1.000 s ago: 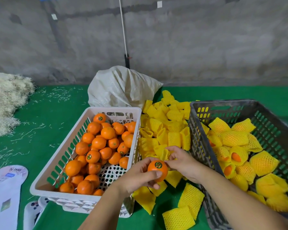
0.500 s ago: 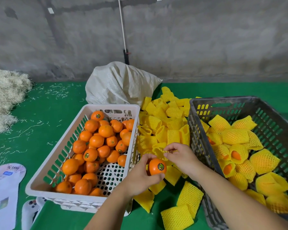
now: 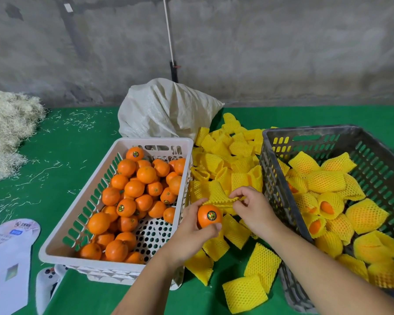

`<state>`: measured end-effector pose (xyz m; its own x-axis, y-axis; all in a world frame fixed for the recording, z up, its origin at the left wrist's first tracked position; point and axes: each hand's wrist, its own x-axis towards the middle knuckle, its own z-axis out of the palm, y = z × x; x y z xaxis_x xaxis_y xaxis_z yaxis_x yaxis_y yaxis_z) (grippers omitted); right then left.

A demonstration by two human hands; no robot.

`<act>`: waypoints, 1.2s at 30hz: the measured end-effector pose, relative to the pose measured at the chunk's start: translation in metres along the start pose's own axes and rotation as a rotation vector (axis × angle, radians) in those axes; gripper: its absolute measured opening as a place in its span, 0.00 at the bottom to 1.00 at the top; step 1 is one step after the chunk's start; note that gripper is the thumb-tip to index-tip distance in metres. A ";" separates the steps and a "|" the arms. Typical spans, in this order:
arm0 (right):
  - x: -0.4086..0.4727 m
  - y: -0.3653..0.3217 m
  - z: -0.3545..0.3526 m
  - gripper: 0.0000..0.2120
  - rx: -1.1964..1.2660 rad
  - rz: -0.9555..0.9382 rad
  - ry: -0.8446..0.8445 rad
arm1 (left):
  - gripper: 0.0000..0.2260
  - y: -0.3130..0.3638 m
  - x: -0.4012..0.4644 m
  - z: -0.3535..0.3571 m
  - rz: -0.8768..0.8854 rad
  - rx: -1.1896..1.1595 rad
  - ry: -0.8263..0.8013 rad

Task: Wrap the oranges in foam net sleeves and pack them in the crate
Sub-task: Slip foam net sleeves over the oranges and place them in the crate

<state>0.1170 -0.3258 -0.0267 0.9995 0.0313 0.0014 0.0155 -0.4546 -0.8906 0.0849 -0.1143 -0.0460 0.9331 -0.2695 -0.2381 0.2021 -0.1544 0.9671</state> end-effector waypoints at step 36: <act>-0.021 -0.008 0.008 0.09 -0.462 -0.777 -0.057 | 0.39 -0.005 0.006 0.007 0.200 -0.038 0.205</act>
<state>0.0959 -0.3161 -0.0235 0.7002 0.5172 0.4922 0.7070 -0.5983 -0.3771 0.0878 -0.1214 -0.0531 0.9955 -0.0924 -0.0226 0.0152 -0.0805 0.9966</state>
